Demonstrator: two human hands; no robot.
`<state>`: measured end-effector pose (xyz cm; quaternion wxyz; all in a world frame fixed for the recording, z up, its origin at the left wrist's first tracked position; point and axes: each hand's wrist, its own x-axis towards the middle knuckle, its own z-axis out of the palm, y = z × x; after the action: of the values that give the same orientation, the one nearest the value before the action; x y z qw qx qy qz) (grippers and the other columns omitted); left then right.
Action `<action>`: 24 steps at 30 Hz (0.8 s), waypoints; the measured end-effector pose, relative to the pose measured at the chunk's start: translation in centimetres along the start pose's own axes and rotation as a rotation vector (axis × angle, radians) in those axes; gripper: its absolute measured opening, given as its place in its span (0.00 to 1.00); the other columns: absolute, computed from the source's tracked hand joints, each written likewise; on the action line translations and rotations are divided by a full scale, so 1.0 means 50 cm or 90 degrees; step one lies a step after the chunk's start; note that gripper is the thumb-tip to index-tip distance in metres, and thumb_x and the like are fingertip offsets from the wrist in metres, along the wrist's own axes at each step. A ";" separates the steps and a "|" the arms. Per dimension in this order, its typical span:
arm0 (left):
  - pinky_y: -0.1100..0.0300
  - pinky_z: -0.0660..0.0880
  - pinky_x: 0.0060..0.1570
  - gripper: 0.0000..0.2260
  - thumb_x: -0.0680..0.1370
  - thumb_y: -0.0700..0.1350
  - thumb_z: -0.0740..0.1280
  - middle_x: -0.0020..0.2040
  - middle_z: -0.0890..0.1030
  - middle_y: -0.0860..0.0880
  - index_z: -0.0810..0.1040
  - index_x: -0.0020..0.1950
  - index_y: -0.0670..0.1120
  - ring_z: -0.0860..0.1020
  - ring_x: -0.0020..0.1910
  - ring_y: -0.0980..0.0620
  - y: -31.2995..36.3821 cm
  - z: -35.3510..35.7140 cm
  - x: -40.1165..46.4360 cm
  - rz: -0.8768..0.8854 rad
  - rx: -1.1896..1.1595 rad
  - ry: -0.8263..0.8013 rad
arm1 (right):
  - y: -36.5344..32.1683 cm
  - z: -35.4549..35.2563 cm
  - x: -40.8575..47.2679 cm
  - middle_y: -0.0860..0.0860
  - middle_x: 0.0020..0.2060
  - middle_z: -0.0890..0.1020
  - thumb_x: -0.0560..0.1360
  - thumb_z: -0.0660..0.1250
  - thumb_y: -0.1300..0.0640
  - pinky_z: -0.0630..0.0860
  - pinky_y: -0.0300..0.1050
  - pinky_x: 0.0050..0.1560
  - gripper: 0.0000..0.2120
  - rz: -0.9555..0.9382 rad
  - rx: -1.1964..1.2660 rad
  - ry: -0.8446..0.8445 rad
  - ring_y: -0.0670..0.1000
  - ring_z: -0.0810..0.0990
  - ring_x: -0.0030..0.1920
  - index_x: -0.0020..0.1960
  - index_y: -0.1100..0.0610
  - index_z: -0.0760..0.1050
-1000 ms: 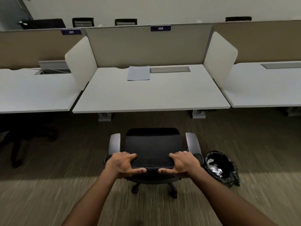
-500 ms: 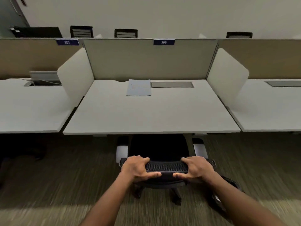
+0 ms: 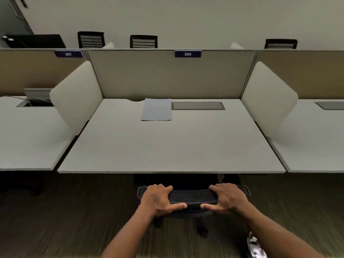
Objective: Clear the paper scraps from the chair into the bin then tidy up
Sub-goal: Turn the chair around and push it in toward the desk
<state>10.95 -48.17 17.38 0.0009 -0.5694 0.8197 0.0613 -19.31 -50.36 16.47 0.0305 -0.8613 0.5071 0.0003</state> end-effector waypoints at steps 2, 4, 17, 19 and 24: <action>0.51 0.76 0.44 0.42 0.63 0.87 0.46 0.37 0.81 0.50 0.76 0.44 0.52 0.79 0.37 0.47 0.002 0.002 0.027 -0.011 0.002 -0.001 | 0.024 0.001 0.021 0.46 0.41 0.82 0.63 0.46 0.11 0.69 0.48 0.38 0.44 -0.005 0.001 0.005 0.52 0.81 0.40 0.49 0.47 0.76; 0.51 0.75 0.43 0.43 0.63 0.87 0.46 0.37 0.81 0.50 0.76 0.44 0.52 0.79 0.37 0.47 0.007 0.001 0.055 -0.025 0.001 -0.004 | 0.051 0.001 0.040 0.46 0.41 0.82 0.63 0.46 0.11 0.69 0.50 0.40 0.44 -0.005 0.004 0.010 0.52 0.81 0.41 0.49 0.47 0.76; 0.49 0.76 0.51 0.41 0.62 0.88 0.47 0.43 0.82 0.51 0.76 0.50 0.55 0.79 0.43 0.48 0.027 0.000 0.164 -0.049 -0.011 -0.031 | 0.155 0.014 0.098 0.46 0.42 0.83 0.63 0.48 0.11 0.68 0.46 0.40 0.46 -0.028 0.064 0.013 0.50 0.79 0.39 0.55 0.47 0.79; 0.50 0.77 0.51 0.41 0.63 0.87 0.48 0.44 0.82 0.52 0.76 0.51 0.56 0.79 0.44 0.49 0.023 -0.003 0.166 -0.046 -0.022 -0.035 | 0.151 0.007 0.098 0.46 0.43 0.83 0.64 0.47 0.11 0.68 0.45 0.41 0.46 -0.027 0.074 0.006 0.49 0.78 0.40 0.56 0.46 0.78; 0.52 0.77 0.51 0.42 0.63 0.87 0.49 0.49 0.84 0.53 0.77 0.57 0.57 0.80 0.47 0.50 -0.002 -0.034 0.183 -0.040 -0.035 -0.076 | 0.131 -0.028 0.113 0.49 0.46 0.84 0.64 0.46 0.12 0.68 0.46 0.42 0.47 -0.024 0.096 -0.011 0.52 0.80 0.43 0.59 0.47 0.77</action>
<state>7.92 -56.92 18.41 0.0358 -0.5904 0.7978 0.1173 -22.34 -58.52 17.33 0.1001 -0.8658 0.4893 -0.0308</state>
